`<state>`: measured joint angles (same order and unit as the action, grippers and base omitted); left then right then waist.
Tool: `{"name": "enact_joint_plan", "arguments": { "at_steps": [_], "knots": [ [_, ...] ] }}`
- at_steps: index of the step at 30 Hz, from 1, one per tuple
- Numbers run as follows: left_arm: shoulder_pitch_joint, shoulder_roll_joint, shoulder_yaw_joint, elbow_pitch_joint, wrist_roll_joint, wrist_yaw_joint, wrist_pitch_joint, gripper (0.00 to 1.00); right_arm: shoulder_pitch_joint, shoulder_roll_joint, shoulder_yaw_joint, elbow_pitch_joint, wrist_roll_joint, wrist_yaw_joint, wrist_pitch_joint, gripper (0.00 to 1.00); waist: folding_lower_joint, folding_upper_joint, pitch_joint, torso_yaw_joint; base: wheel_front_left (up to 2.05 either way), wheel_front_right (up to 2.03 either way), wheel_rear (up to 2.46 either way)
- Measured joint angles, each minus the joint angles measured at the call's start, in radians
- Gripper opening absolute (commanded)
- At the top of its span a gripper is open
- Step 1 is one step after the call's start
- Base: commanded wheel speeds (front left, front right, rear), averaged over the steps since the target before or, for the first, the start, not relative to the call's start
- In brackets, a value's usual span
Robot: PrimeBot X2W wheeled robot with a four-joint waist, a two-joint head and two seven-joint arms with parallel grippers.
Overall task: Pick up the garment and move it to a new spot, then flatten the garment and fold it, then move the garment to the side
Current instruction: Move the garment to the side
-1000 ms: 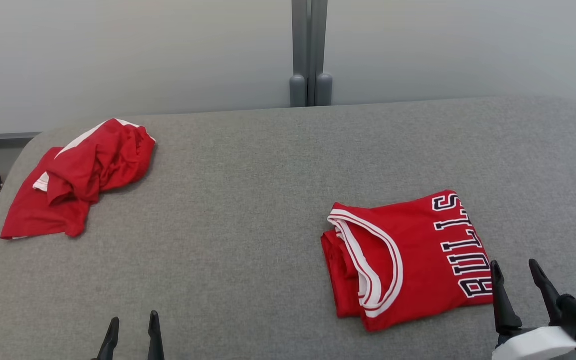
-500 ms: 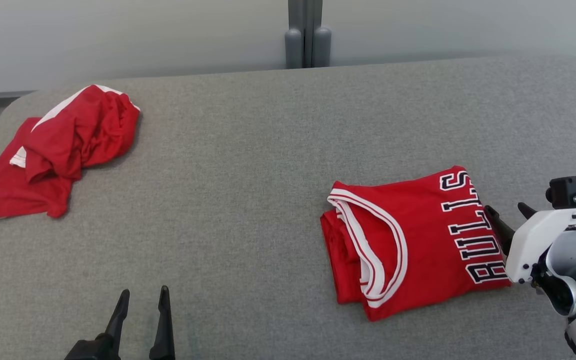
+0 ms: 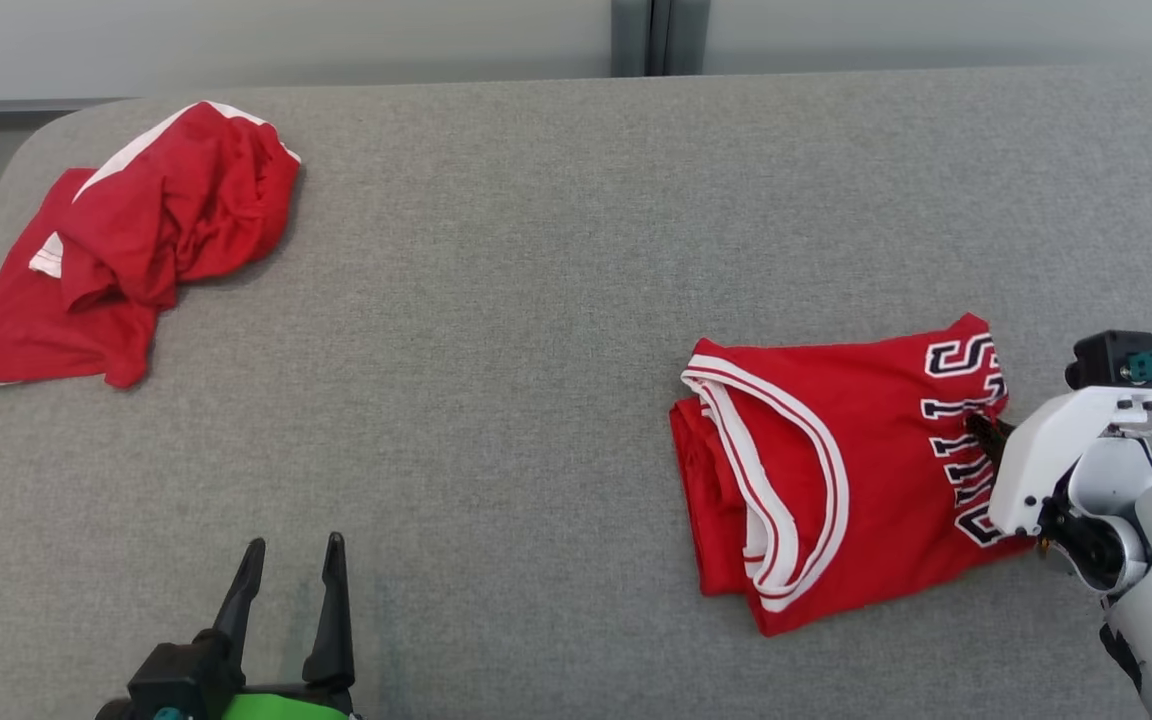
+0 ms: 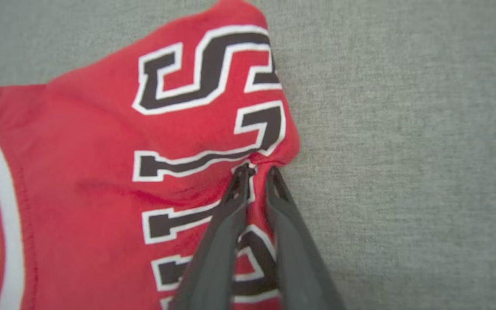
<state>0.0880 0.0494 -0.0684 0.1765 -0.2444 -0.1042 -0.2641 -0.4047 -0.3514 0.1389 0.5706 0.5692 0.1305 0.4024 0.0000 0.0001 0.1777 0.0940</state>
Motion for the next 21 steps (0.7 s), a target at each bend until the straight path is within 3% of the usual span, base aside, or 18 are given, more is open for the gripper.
{"name": "enact_joint_plan", "arguments": {
  "at_steps": [9,21],
  "knots": [
    [-0.062,0.004,0.02,-0.043,0.052,-0.016,0.0,1.0,-0.198,-0.038,-0.058,0.034,-0.075,0.001,-0.15,0.0,0.0,0.0,0.05,-0.097,0.0,0.0,0.0],
    [-0.142,0.106,-0.01,-0.106,0.06,-0.023,0.0,1.0,-0.427,-0.149,-0.398,0.195,-0.326,0.001,-0.288,0.0,0.0,0.0,0.237,-0.188,0.0,0.0,0.0]
  ]
}}
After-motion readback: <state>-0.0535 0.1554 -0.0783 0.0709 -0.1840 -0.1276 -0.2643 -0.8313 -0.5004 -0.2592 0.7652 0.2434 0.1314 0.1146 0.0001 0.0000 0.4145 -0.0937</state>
